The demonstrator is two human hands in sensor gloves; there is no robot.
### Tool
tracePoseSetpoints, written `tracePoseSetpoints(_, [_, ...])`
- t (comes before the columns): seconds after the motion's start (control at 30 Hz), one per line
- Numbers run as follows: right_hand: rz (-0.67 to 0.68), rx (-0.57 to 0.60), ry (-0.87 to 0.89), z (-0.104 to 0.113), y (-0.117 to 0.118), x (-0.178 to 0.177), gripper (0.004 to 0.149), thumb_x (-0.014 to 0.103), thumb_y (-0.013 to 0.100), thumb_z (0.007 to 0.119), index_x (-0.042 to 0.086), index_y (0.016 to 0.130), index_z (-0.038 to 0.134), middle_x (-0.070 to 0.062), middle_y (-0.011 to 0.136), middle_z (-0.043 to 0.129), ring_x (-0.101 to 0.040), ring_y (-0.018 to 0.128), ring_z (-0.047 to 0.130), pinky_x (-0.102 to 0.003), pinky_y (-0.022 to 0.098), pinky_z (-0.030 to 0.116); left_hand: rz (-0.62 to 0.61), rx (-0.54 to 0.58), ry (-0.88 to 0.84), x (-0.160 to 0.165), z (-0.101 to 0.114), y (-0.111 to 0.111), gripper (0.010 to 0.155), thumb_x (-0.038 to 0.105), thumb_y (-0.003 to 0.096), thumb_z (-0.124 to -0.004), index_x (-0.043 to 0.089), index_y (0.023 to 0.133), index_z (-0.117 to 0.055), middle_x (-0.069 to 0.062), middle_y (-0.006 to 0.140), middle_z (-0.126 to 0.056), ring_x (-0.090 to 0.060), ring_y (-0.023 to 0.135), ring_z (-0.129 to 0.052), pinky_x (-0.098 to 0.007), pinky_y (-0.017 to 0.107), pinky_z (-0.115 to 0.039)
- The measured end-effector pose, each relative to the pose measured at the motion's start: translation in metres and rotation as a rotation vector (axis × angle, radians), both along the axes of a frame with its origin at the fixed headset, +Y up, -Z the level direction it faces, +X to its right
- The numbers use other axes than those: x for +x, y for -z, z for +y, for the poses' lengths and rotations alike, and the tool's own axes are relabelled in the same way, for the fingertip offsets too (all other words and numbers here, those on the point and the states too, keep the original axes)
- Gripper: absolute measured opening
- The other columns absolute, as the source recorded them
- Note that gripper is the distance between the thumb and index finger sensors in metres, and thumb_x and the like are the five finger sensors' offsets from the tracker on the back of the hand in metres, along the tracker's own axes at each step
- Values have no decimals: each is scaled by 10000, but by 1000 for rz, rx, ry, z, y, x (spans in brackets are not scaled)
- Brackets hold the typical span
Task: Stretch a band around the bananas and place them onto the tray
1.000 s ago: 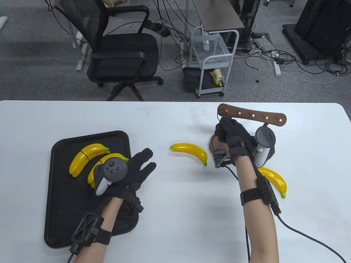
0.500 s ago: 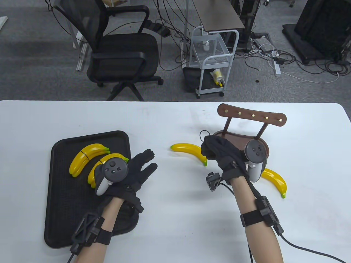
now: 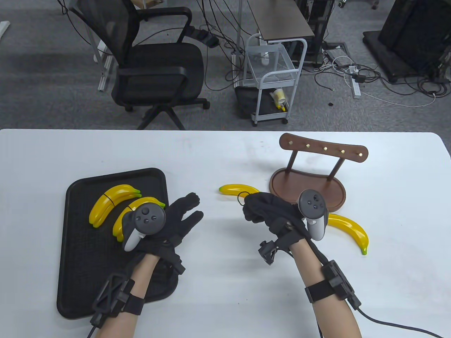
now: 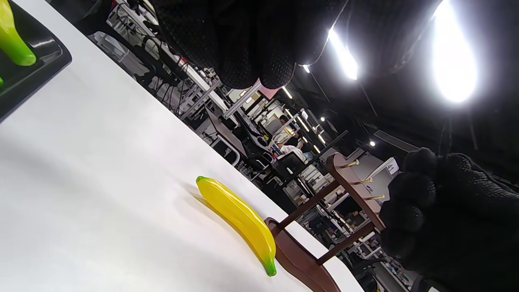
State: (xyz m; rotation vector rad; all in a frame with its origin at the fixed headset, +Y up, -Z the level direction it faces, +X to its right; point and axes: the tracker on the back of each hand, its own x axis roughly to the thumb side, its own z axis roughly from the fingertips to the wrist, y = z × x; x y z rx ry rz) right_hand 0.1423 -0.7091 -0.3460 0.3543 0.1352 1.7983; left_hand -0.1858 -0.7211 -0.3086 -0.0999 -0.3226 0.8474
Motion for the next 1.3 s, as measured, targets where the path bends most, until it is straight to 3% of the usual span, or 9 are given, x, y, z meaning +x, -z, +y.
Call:
tracePoseSetpoints(0.67, [204, -37, -69, -17, -13, -42, 359, 320, 570, 766, 87, 829, 856, -117, 711, 978, -325, 560, 1004, -501, 399, 830, -90, -25, 6, 15, -9, -3, 674, 584, 564, -717, 289, 1132, -507, 12, 1199, -628, -293, 1099, -704, -473, 837, -578])
tracePoseSetpoints(1.3, [301, -60, -165, -31, -18, -61, 360, 316, 570, 766, 82, 826, 860, -119, 706, 982, -325, 552, 1009, -499, 396, 832, -132, -24, 53, 25, -14, -6, 707, 598, 524, -736, 295, 1124, -519, 21, 1191, -643, -287, 1094, -715, -471, 836, -586])
